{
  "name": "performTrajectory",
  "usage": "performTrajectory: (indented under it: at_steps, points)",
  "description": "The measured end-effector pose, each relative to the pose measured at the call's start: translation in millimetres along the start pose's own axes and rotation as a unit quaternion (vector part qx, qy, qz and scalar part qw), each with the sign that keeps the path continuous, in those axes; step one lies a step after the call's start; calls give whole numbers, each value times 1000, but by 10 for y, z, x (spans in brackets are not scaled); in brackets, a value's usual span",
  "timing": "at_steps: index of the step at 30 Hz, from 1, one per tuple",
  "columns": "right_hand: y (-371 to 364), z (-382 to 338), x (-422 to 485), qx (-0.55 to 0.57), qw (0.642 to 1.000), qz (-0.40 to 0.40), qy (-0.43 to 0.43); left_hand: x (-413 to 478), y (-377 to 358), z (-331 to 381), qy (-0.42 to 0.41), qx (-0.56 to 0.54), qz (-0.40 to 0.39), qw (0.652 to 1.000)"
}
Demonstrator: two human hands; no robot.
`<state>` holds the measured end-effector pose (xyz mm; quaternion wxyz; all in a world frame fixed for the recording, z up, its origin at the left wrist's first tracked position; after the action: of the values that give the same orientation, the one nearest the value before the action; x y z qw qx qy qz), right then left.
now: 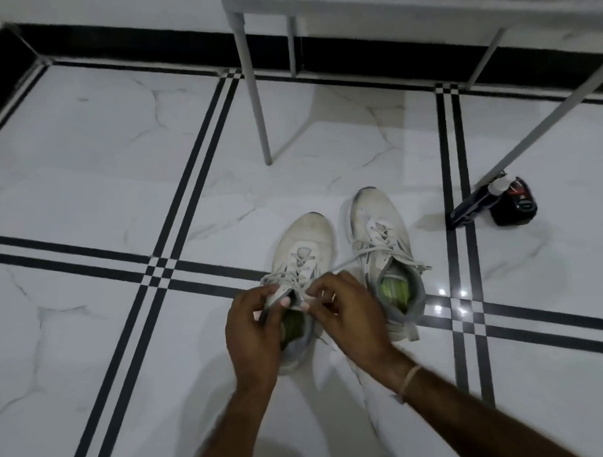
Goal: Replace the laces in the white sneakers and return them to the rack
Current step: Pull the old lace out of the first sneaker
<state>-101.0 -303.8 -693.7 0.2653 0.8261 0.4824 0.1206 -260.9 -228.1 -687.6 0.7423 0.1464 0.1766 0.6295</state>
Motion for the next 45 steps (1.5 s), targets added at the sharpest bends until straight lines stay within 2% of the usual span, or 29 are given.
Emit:
performTrajectory:
  at_steps: [3,7,11,13,16,18,20,22,24,28,30,32,34,35,37,38,39,42,45]
  points:
    - [103,2,121,26,1000,-6,9,42,-25,-35,-9,-22,-19,1000]
    - [62,-46,224,22,996,-89,22,45,-35,-64,-24,6,-44,999]
    - [152,-215,345,-84,992,-60,69,79,35,-40,-13,31,-95,995]
    - [238,-313,415,-88,991,-73,63,116,15,9,-17,16,-124,992]
    - [229,-522,454,13,983,-181,15,146,-74,117,-26,3,-172,985]
    - [190,-661,442,117,963,-242,-16,183,-126,162,-40,19,-166,985]
    - [183,-693,430,209,948,-237,-39,249,-131,127,-28,3,-137,990]
    - [220,-565,427,274,943,-163,-96,327,-114,-10,54,-80,-116,988]
    - [241,-361,387,278,945,-114,-128,341,-62,-99,145,-170,-103,969]
    - [74,-116,211,234,951,-165,-117,425,-95,109,227,-306,-152,912]
    - [12,-87,185,223,955,-157,-116,553,-144,254,272,-390,-186,860]
    - [-23,-87,172,221,958,-142,-119,708,-148,332,316,-489,-176,794]
    - [-41,-88,163,250,950,-136,-131,832,-119,207,334,-519,-145,774]
    - [-42,-102,159,265,944,-137,-141,829,-97,94,341,-497,-133,787]
    - [-39,-90,147,294,929,-132,-182,718,-4,-195,341,-360,-113,861]
    - [-27,-67,148,301,923,-128,-205,616,28,-296,328,-279,-118,895]
    - [-18,-41,156,300,919,-128,-222,507,21,-353,300,-226,-153,914]
    - [-8,-36,200,295,915,-137,-240,261,-51,-226,215,-191,-266,920]
    - [27,-154,315,391,880,-124,-238,266,-68,-168,144,-148,-294,933]
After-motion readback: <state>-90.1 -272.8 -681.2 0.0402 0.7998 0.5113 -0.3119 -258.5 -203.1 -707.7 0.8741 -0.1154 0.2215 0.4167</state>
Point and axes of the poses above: each hand's wrist, its own x-axis towards the middle knuckle, its own y-axis out of the back of the hand, z = x × y, the point moved 5 cm from there along x, towards the middle knuckle, and after that the axes turned 1 degree about x, right-handed, at the moved point
